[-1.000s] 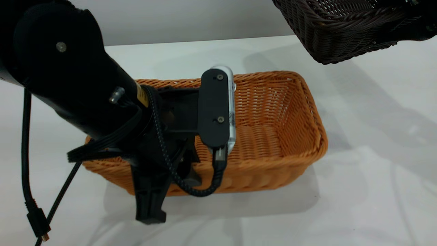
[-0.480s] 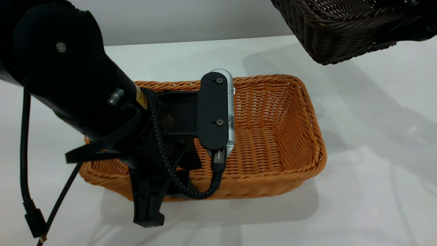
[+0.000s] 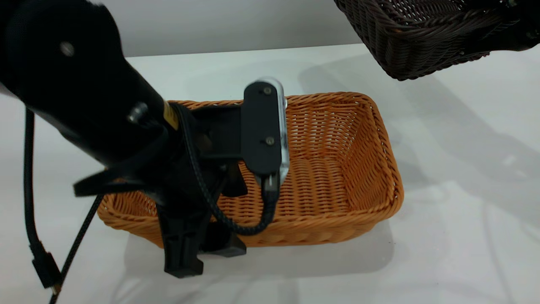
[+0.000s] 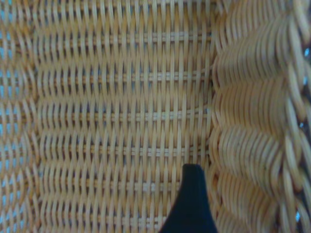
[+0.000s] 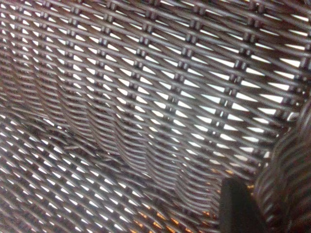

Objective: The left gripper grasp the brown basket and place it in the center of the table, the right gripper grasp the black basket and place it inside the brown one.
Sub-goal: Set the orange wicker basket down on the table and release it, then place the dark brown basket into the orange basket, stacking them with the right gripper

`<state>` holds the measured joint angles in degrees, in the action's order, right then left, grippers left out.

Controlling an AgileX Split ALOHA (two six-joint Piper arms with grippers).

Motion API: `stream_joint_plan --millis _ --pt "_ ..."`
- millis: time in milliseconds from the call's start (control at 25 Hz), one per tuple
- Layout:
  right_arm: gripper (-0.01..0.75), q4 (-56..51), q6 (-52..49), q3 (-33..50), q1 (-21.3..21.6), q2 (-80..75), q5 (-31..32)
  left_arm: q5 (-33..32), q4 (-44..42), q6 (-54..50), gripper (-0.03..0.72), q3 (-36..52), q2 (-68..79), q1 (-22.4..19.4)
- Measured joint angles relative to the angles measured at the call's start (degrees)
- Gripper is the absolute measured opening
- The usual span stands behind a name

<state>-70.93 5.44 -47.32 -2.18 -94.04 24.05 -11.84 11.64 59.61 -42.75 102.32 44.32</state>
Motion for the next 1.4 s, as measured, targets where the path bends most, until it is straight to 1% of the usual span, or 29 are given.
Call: stream_joint_plan --millis 280,440,600,760,880,1000,1080,1240,1400 --pt "0.24 0.0 -0.06 0.0 0.0 0.0 0.0 -7.02 0.0 -3.04 0.533 0.0 -7.4 0.0" --pt "0.24 0.35 1.01 0.0 0.0 0.0 0.68 -8.7 0.0 -4.74 0.533 0.0 -12.38 0.0" --pt "0.24 2.64 2.47 0.0 0.0 0.0 3.17 -10.42 0.43 -8.0 0.533 -0.33 -18.9 0.0" --pt "0.24 2.8 5.25 -0.14 0.0 0.0 5.91 -12.72 0.49 -14.23 0.533 -3.52 -26.88 0.0" --pt "0.24 4.59 9.87 -1.59 -0.02 0.0 10.21 -12.52 0.37 -17.42 0.533 -7.26 -32.94 0.0" --pt "0.239 8.33 13.84 -4.25 -0.2 -0.06 17.26 -12.52 0.19 -17.78 0.533 -11.13 -37.88 0.0" --pt "0.239 11.49 14.42 -6.35 -0.2 -0.09 21.35 -12.11 0.0 -17.78 0.533 -13.13 -39.97 0.0" --pt "0.239 19.47 13.97 -10.33 -0.93 -0.24 27.8 -11.33 0.0 -17.68 0.533 -14.28 -40.17 0.0" --pt "0.239 26.89 15.93 -14.08 -3.61 -1.64 33.77 -11.21 -0.1 -17.36 0.533 -14.28 -39.81 0.0"
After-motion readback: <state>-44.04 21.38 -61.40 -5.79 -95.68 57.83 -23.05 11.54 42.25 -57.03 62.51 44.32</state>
